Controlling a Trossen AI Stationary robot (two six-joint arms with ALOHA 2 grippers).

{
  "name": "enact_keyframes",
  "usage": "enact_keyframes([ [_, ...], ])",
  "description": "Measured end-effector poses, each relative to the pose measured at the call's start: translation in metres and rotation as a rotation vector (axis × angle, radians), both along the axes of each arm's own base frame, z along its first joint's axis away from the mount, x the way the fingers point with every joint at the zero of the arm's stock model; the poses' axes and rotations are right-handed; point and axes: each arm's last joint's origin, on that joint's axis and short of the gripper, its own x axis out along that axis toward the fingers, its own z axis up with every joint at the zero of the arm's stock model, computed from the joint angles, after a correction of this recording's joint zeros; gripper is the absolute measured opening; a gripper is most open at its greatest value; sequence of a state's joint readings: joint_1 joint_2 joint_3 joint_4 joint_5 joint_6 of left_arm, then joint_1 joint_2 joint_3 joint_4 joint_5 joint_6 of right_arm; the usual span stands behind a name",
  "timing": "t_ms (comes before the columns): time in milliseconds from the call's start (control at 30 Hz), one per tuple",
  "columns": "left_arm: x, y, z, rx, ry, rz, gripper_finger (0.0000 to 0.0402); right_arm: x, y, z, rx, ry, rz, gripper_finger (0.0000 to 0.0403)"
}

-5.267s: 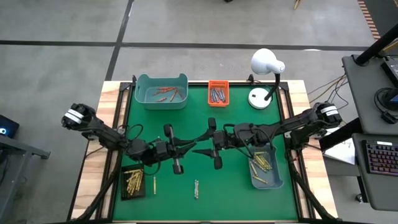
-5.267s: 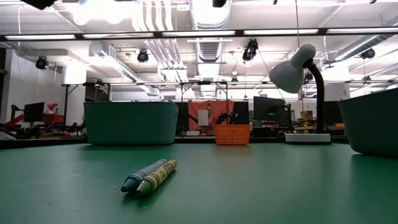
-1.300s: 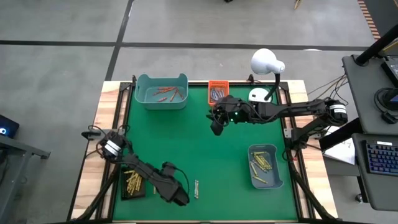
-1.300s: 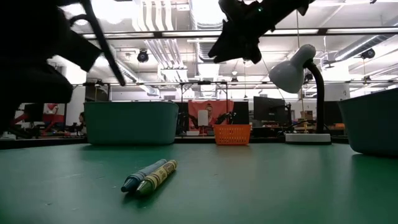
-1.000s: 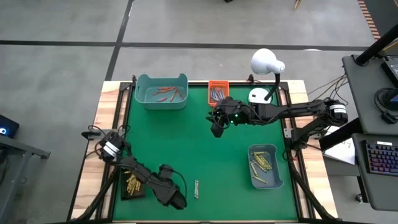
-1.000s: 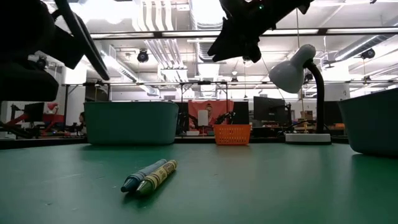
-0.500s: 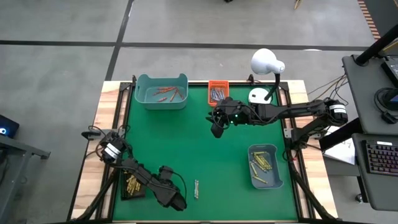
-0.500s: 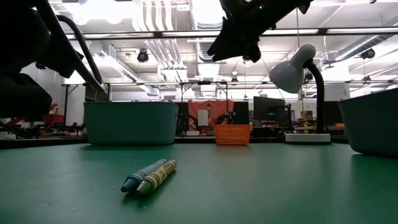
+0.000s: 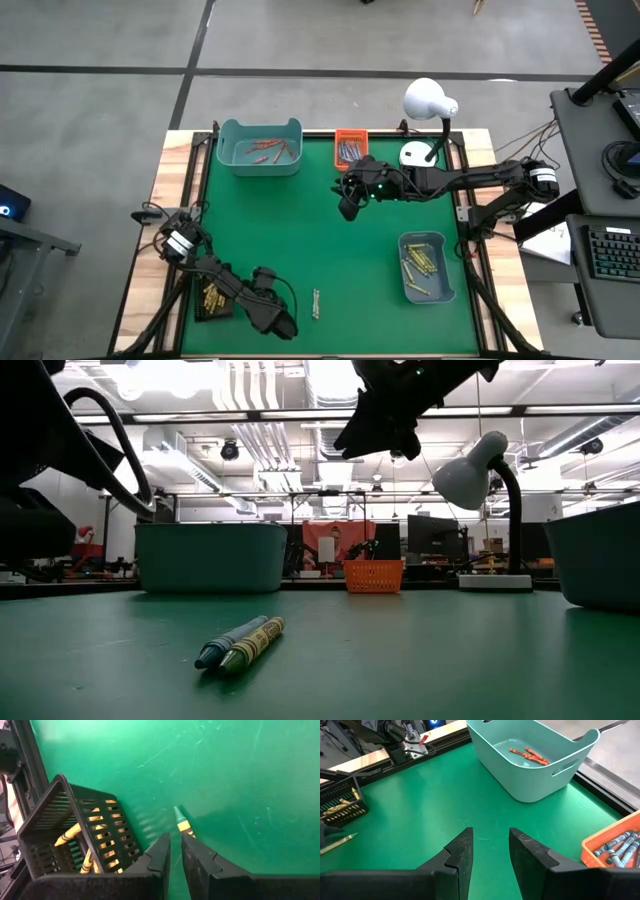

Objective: Sort crayons
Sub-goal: Put the green crayon into the blue bin

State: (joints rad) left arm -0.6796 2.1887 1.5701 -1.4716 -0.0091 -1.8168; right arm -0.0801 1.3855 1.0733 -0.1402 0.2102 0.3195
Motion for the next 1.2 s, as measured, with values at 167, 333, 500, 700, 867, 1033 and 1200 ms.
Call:
enact_keyframes([
  [167, -0.001, 0.001, -0.008, -0.012, -0.016, 0.000, 0.0028, 0.000, 0.000, 0.000, 0.000, 0.000, -0.001, 0.0114],
  [333, 0.000, 0.001, -0.012, -0.015, -0.048, -0.010, 0.0028, 0.000, 0.000, 0.000, 0.000, -0.001, -0.001, 0.0114],
  [500, 0.004, 0.000, -0.011, 0.011, -0.101, -0.037, 0.0028, 0.000, 0.000, 0.000, 0.000, -0.003, -0.001, 0.0114],
  [700, 0.004, 0.000, -0.007, -0.003, -0.107, -0.029, 0.0028, 0.000, 0.002, 0.000, 0.001, -0.003, 0.004, 0.0114],
  [867, 0.005, -0.001, 0.008, 0.017, -0.098, 0.013, 0.0028, 0.000, 0.002, 0.000, 0.001, -0.003, 0.004, 0.0114],
  [1033, 0.007, -0.006, 0.015, 0.024, -0.139, 0.031, 0.0045, 0.000, 0.003, 0.000, 0.001, -0.003, 0.006, 0.0114],
  [1200, 0.004, -0.011, 0.014, 0.024, -0.153, 0.070, 0.0083, 0.001, 0.007, 0.000, -0.005, -0.001, 0.024, 0.0114],
])
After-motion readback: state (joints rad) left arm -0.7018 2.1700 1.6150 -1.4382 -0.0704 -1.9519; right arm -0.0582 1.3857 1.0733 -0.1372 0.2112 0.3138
